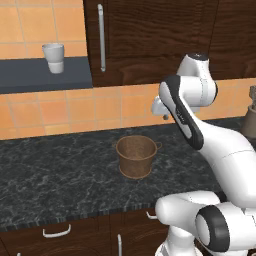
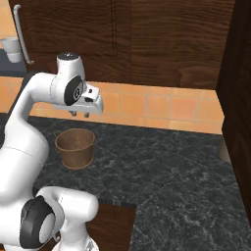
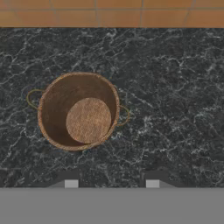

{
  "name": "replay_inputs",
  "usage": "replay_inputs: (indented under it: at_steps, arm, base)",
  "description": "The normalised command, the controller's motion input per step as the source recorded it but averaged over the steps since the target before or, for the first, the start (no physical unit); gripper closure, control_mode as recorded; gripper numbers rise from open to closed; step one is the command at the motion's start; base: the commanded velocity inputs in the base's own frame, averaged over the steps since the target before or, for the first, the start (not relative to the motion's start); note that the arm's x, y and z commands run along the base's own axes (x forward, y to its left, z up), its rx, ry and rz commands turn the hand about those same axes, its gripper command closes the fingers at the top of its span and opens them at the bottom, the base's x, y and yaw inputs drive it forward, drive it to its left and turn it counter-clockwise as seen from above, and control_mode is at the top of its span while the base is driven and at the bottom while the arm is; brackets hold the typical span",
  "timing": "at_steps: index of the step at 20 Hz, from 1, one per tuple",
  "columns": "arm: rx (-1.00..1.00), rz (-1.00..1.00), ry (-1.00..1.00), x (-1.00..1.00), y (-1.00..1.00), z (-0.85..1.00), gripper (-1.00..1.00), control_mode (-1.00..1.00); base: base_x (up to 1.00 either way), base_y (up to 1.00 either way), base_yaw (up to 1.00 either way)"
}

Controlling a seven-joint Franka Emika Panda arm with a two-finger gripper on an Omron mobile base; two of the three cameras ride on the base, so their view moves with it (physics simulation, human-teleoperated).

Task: Open the cabinet, pick up the bread from the cabinet and place it in the basket. Then move the basket to the dining counter.

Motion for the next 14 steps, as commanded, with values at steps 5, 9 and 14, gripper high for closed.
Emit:
replay_inputs:
  at_steps: [5, 9, 14]
  arm:
    - [0.02, 0.0, -0.12, -0.44, 0.0, -0.01, -1.0, -1.0]
    - [0.04, 0.0, -0.19, -0.41, 0.26, 0.06, -1.0, -1.0]
    - [0.0, 0.0, -0.2, -0.18, 0.48, 0.39, -1.0, -1.0]
  base:
    - [0.0, 0.0, 0.0]
    - [0.0, 0.0, 0.0]
    - [0.0, 0.0, 0.0]
